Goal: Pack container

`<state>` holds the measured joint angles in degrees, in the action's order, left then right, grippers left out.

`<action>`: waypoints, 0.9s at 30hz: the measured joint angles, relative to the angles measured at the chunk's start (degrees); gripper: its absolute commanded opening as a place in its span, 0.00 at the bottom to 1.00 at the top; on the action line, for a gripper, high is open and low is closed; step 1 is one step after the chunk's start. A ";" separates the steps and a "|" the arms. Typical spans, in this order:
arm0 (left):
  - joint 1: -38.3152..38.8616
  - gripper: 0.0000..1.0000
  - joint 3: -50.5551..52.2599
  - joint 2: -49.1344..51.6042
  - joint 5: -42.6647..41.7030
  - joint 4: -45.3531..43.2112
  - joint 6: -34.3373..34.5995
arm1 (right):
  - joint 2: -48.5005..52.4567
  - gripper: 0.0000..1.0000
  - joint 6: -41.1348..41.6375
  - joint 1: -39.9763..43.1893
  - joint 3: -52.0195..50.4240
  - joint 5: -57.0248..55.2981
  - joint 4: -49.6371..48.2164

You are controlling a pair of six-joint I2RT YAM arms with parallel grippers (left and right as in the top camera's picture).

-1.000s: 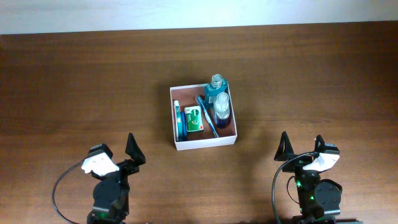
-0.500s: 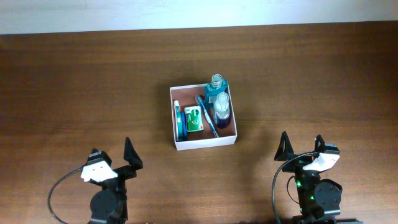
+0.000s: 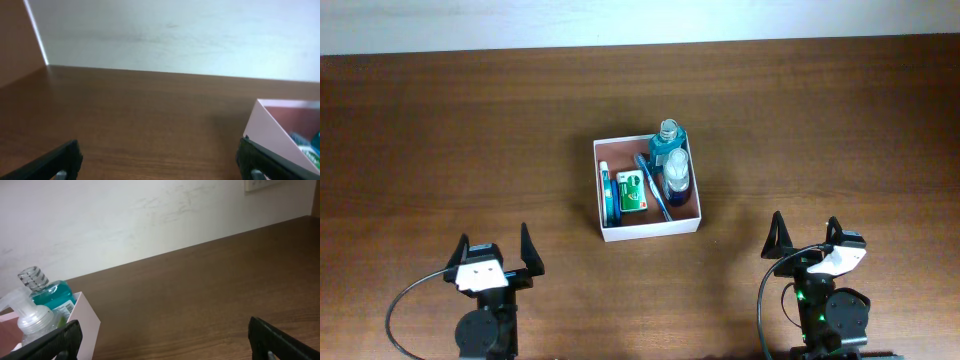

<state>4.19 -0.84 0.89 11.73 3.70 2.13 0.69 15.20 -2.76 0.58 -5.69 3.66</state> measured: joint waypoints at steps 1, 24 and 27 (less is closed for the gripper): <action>-0.39 0.99 0.00 0.00 -1.16 0.11 -1.46 | 0.00 0.98 -0.02 0.00 0.00 0.00 -0.02; -0.79 0.99 0.00 0.00 -6.84 0.57 -11.32 | 0.00 0.98 -0.02 0.00 0.00 0.02 0.00; -0.79 1.00 0.00 0.00 -6.82 0.57 -10.64 | 0.00 0.98 -0.02 0.00 0.00 0.00 -0.02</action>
<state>3.40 -0.84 0.89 4.91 4.27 -8.51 0.69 15.18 -2.76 0.58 -5.69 3.64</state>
